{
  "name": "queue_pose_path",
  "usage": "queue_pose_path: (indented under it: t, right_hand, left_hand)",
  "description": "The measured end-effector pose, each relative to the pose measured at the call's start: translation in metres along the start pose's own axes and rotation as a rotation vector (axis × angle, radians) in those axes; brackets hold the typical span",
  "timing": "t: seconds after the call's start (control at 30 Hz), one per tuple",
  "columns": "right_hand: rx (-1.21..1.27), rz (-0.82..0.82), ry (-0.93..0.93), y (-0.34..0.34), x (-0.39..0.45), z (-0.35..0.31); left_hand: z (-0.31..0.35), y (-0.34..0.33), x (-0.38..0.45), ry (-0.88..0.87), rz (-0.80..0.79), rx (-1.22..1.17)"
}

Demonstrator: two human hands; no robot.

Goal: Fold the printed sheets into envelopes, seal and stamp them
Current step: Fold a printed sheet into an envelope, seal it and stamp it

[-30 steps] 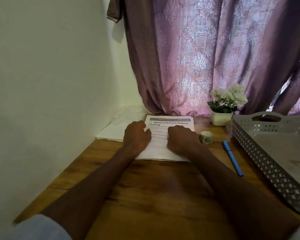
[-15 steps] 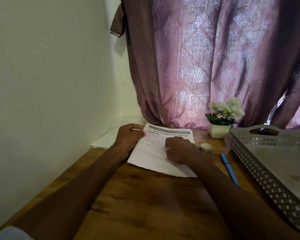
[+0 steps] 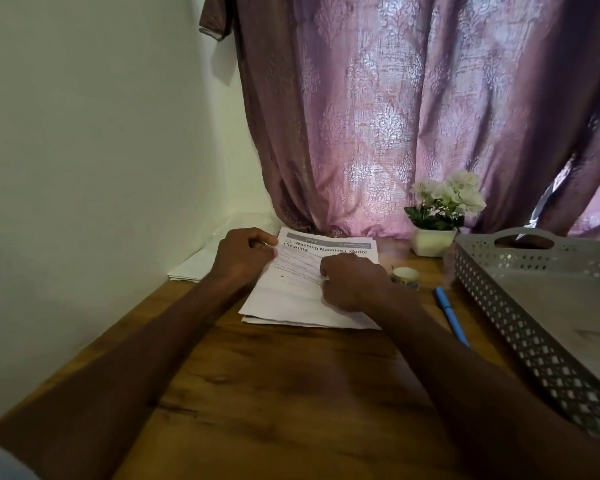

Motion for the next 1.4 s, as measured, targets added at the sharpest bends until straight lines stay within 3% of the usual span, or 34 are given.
queue_pose_path:
  t: [0.2,0.4,0.57,0.73,0.9,1.0,1.07,1.2,1.4]
  right_hand:
    - [0.006,0.003,0.006,0.001,-0.002,-0.003]
    - [0.040,0.037,-0.003,0.004,-0.002,0.000]
    - [0.137,0.199,-0.032,0.014,-0.002,0.004]
    - [0.182,0.224,-0.056,0.015,0.000,0.006]
    - [0.106,0.106,-0.033,0.004,0.003,0.004]
    - [0.080,0.126,-0.025,0.004,0.002,0.003]
    - [0.075,0.174,-0.038,0.006,0.002,0.004]
    - [0.169,0.305,-0.057,0.012,0.003,0.007]
    - [0.385,0.509,-0.162,0.024,0.007,0.020]
  left_hand:
    - [0.007,0.004,-0.001,0.122,-0.054,-0.321]
    - [0.007,-0.002,-0.003,0.136,-0.065,-0.329]
    - [0.009,0.008,0.002,0.078,-0.028,-0.356]
    - [0.002,0.011,0.010,0.060,0.023,-0.164]
    - [-0.001,0.014,0.004,-0.215,0.111,0.406]
    - [0.004,0.020,0.004,-0.264,0.124,0.474]
    - [0.010,0.021,0.004,-0.301,0.092,0.403]
    - [0.015,0.029,0.007,-0.259,0.061,-0.079]
    - [0.015,0.035,0.012,-0.205,0.022,-0.419]
Point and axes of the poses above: each hand's wrist, its own x-axis towards the middle knuckle, its own y-axis out of the back of the hand, z = x × y, the point moved 2 cm from there along x, towards the middle knuckle, and after that the axes turned 4 degrees about -z, right-handed, at the moved point
